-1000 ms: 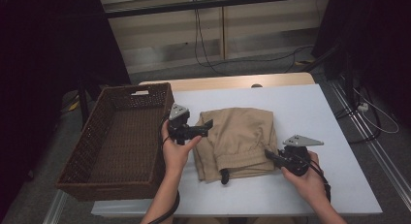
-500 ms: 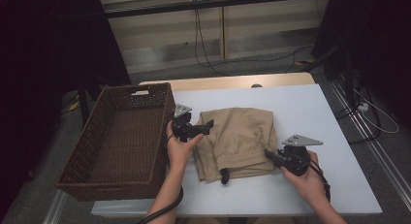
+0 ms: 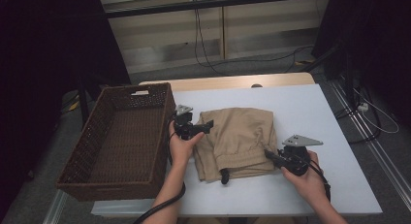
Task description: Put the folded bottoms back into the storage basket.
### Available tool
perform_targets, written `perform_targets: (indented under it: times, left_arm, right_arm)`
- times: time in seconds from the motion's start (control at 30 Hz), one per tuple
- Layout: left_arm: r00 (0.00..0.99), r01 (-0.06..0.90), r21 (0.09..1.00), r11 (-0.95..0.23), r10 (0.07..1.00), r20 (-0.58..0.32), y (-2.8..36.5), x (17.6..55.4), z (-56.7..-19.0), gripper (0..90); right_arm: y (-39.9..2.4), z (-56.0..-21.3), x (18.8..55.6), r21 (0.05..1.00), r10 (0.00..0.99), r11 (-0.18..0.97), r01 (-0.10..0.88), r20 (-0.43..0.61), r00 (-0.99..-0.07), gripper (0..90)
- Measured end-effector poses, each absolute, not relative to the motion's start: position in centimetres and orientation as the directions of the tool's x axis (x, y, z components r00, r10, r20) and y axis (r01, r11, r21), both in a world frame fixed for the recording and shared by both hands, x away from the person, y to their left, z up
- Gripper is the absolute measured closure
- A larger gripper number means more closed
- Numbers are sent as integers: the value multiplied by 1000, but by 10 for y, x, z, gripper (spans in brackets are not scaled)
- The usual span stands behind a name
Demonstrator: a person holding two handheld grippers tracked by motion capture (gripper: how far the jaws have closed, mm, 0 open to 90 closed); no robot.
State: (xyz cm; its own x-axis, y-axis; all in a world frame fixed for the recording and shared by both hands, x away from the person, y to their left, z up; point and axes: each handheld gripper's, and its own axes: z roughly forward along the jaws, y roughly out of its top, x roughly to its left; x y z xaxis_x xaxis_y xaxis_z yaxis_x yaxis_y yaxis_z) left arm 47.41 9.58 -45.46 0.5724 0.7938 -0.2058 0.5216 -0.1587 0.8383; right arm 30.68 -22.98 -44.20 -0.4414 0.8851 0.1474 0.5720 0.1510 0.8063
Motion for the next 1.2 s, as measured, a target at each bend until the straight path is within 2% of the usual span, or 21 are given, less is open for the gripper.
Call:
perform_targets:
  times: [0.63, 0.8, 0.97, 1.13, 1.2]
  left_arm:
    - [566, 575, 786, -228, 804, -181, 88, 490, -464, 60]
    - [561, 594, 759, -266, 814, -153, 84, 493, -466, 149]
    - [555, 595, 755, -275, 820, -139, 83, 493, -466, 179]
    - [588, 558, 754, -348, 806, -64, 75, 489, -465, 319]
    - [589, 559, 752, -350, 806, -63, 73, 488, -465, 360]
  right_arm:
    - [-229, -441, 307, 805, 885, 160, 572, 141, -445, 767]
    - [-229, -441, 307, 805, 884, 165, 570, 135, -448, 767]
    - [-229, -441, 307, 806, 883, 166, 568, 135, -449, 767]
    - [-229, -440, 307, 806, 883, 166, 568, 135, -449, 767]
    - [-228, -440, 307, 806, 884, 165, 568, 134, -448, 767]
